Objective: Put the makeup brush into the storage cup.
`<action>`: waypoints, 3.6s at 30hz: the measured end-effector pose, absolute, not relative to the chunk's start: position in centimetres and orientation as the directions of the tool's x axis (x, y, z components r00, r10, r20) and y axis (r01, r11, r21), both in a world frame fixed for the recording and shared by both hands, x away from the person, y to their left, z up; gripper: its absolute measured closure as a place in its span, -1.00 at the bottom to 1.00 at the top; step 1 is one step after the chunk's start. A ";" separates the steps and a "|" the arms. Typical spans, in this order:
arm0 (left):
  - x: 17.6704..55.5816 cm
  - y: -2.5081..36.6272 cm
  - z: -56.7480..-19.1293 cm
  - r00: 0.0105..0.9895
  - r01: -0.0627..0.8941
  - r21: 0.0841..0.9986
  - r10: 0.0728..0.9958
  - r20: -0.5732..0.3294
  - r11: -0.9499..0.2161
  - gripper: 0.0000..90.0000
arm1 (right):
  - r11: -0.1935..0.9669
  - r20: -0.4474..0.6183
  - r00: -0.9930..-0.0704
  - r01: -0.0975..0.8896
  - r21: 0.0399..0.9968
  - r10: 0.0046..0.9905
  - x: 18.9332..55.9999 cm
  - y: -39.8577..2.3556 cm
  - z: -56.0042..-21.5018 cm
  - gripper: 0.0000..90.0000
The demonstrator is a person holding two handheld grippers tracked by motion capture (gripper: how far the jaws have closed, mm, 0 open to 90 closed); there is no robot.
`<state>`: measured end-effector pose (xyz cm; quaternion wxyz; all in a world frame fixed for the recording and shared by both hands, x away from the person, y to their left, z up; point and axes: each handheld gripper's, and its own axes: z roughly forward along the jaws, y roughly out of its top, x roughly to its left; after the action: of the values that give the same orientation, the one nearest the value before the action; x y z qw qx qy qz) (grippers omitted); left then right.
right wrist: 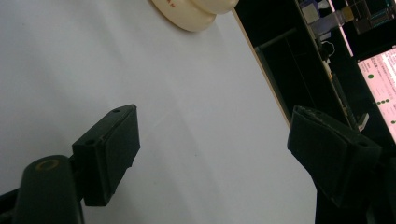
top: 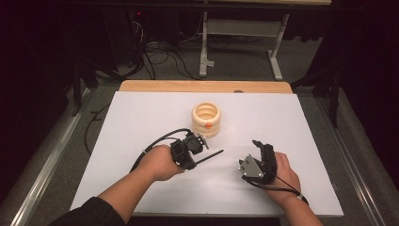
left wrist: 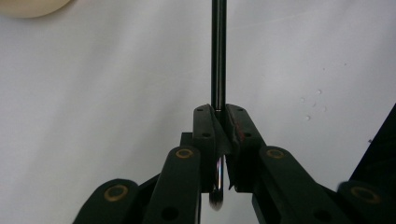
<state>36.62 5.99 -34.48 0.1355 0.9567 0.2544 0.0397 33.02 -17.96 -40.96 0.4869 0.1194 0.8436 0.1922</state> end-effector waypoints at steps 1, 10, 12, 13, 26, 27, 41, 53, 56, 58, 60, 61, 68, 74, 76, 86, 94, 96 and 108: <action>36.6 5.9 -34.5 0.869 0.473 0.278 0.494 0.008 -0.836 0.85 | 0.904 -0.783 -0.498 0.004 0.428 0.373 33.0 -17.8 -41.1 -0.52; 36.6 5.3 -34.4 0.878 0.457 0.273 0.479 0.014 -0.846 0.85 | 0.933 -0.813 -0.502 -0.030 0.358 0.296 32.6 -17.4 -41.5 -0.18; 36.6 5.2 -34.5 0.880 0.453 0.272 0.475 0.016 -0.849 0.85 | 0.939 -0.822 -0.499 -0.044 0.340 0.274 32.4 -17.3 -41.5 -0.11; 36.6 5.1 -34.5 0.881 0.451 0.271 0.473 0.016 -0.850 0.85 | 0.941 -0.826 -0.495 -0.049 0.334 0.268 32.4 -17.2 -41.6 -0.09; 36.7 4.0 -34.6 0.901 0.411 0.254 0.433 0.036 -0.876 0.85 | 0.958 -0.840 -0.504 -0.080 0.276 0.200 32.4 -16.7 -42.3 0.25; 36.6 3.8 -34.7 0.905 0.402 0.246 0.424 0.044 -0.882 0.85 | 0.961 -0.848 -0.493 -0.079 0.266 0.194 32.3 -16.7 -42.3 0.27; 36.5 3.0 -35.1 0.917 0.378 0.224 0.396 0.044 -0.898 0.85 | 0.966 -0.848 -0.517 -0.140 0.219 0.118 32.0 -16.0 -42.8 0.49; 36.3 2.0 -35.3 0.927 0.355 0.212 0.371 0.044 -0.911 0.85 | 0.963 -0.851 -0.522 -0.193 0.189 0.062 31.7 -15.6 -42.9 0.61; 36.2 1.8 -35.3 0.929 0.349 0.213 0.366 0.046 -0.913 0.85 | 0.960 -0.851 -0.523 -0.209 0.185 0.050 31.6 -15.6 -42.9 0.64; 36.2 1.6 -35.4 0.932 0.343 0.204 0.359 0.048 -0.917 0.85 | 0.960 -0.855 -0.517 -0.218 0.178 0.041 31.5 -15.5 -42.9 0.66; 36.2 1.5 -35.4 0.933 0.340 0.203 0.356 0.048 -0.918 0.85 | 0.960 -0.858 -0.513 -0.220 0.173 0.038 31.4 -15.4 -42.9 0.68; 36.2 1.4 -35.4 0.934 0.339 0.201 0.355 0.049 -0.919 0.85 | 0.958 -0.858 -0.514 -0.230 0.170 0.029 31.4 -15.4 -42.8 0.68; 36.2 1.1 -35.5 0.934 0.336 0.204 0.354 0.057 -0.920 0.85 | 0.954 -0.848 -0.530 -0.247 0.169 0.013 31.4 -15.3 -42.9 0.70; 36.2 1.0 -35.4 0.933 0.339 0.206 0.356 0.056 -0.918 0.85 | 0.956 -0.856 -0.517 -0.250 0.156 0.005 31.3 -15.3 -42.9 0.71; 36.2 0.9 -35.4 0.933 0.338 0.205 0.356 0.057 -0.919 0.85 | 0.953 -0.852 -0.524 -0.256 0.165 0.007 31.3 -15.3 -42.8 0.71; 36.1 0.6 -35.7 0.935 0.334 0.207 0.351 0.056 -0.920 0.85 | 0.950 -0.862 -0.506 -0.276 0.149 -0.012 31.0 -15.1 -42.8 0.76; 36.1 0.6 -35.7 0.934 0.333 0.208 0.351 0.059 -0.920 0.85 | 0.947 -0.864 -0.503 -0.286 0.143 -0.022 31.0 -15.0 -42.8 0.79; 36.1 0.5 -35.7 0.935 0.332 0.206 0.351 0.060 -0.920 0.85 | 0.946 -0.866 -0.499 -0.292 0.137 -0.028 31.0 -15.0 -42.8 0.80; 36.2 0.4 -35.6 0.937 0.328 0.203 0.346 0.057 -0.923 0.85 | 0.943 -0.869 -0.493 -0.309 0.124 -0.047 30.9 -14.9 -42.9 0.80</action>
<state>36.15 0.41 -35.61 0.0956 0.9794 0.1720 0.0458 30.90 -14.93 -42.87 0.4925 -0.1041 0.8538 0.1329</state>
